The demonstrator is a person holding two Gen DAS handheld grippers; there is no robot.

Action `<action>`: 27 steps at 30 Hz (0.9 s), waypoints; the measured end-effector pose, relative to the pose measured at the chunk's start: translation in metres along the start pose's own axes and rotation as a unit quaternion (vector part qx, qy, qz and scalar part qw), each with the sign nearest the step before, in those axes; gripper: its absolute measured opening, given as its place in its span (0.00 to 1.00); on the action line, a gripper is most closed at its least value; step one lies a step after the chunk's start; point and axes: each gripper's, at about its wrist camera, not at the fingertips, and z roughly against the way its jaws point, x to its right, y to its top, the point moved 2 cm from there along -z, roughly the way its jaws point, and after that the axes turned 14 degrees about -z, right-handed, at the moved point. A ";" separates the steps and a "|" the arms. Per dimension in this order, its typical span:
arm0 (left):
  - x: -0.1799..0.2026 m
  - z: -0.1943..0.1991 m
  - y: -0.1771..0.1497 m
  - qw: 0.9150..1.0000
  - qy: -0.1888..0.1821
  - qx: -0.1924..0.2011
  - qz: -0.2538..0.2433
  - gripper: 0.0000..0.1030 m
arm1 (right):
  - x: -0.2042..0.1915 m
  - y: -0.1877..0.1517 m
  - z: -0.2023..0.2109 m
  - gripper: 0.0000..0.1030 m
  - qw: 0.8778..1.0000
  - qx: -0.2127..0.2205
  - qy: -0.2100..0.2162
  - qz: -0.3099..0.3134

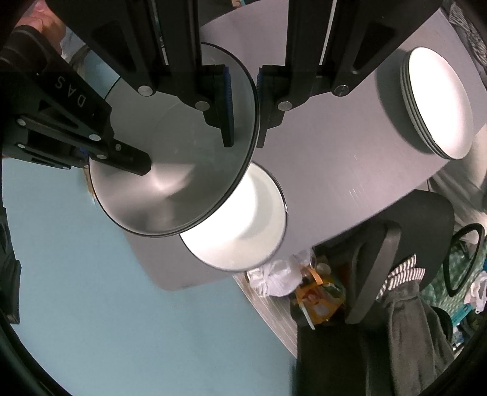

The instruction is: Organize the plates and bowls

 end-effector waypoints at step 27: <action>-0.033 -0.033 0.052 0.999 0.032 -0.028 0.022 0.12 | -0.021 0.059 -0.035 0.06 0.999 -0.044 0.001 0.012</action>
